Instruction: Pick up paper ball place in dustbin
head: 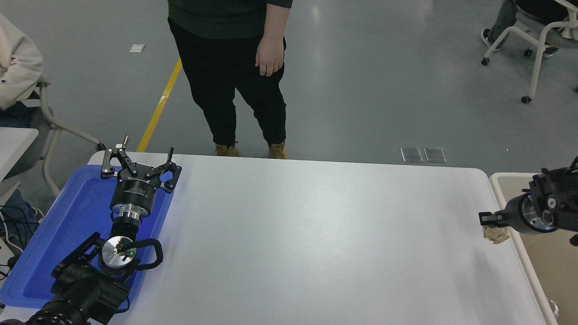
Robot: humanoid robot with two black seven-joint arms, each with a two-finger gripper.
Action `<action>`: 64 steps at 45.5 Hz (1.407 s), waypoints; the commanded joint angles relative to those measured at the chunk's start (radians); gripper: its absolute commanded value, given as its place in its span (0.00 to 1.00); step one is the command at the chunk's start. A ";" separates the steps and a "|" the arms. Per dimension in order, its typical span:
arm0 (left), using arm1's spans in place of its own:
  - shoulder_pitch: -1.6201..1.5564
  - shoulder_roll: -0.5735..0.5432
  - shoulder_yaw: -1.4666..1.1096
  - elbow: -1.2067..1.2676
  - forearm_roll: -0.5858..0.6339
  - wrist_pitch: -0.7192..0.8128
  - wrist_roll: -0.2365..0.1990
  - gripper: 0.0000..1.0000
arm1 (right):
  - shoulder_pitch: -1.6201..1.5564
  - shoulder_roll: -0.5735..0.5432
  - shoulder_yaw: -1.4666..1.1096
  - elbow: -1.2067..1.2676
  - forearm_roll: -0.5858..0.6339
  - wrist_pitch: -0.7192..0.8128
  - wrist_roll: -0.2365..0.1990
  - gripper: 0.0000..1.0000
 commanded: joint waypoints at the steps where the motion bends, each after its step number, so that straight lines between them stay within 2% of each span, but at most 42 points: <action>1: 0.000 0.000 0.000 0.000 0.001 -0.001 0.001 1.00 | 0.331 -0.037 -0.208 0.198 0.010 0.044 0.000 0.00; 26: 0.000 0.000 0.000 0.000 0.001 -0.001 0.001 1.00 | 0.694 -0.033 -0.292 0.342 0.056 0.297 0.000 0.00; 49: 0.001 0.000 0.000 0.000 0.001 -0.001 0.001 1.00 | 0.759 -0.071 -0.292 0.347 0.045 0.331 -0.005 0.00; 55: 0.000 0.000 0.000 0.000 0.001 0.001 0.001 1.00 | 0.748 -0.102 -0.294 0.330 0.012 0.331 -0.011 0.00; 64: 0.000 0.000 0.001 0.000 -0.001 0.001 0.001 1.00 | 0.721 -0.206 -0.281 0.231 -0.139 0.331 -0.008 0.00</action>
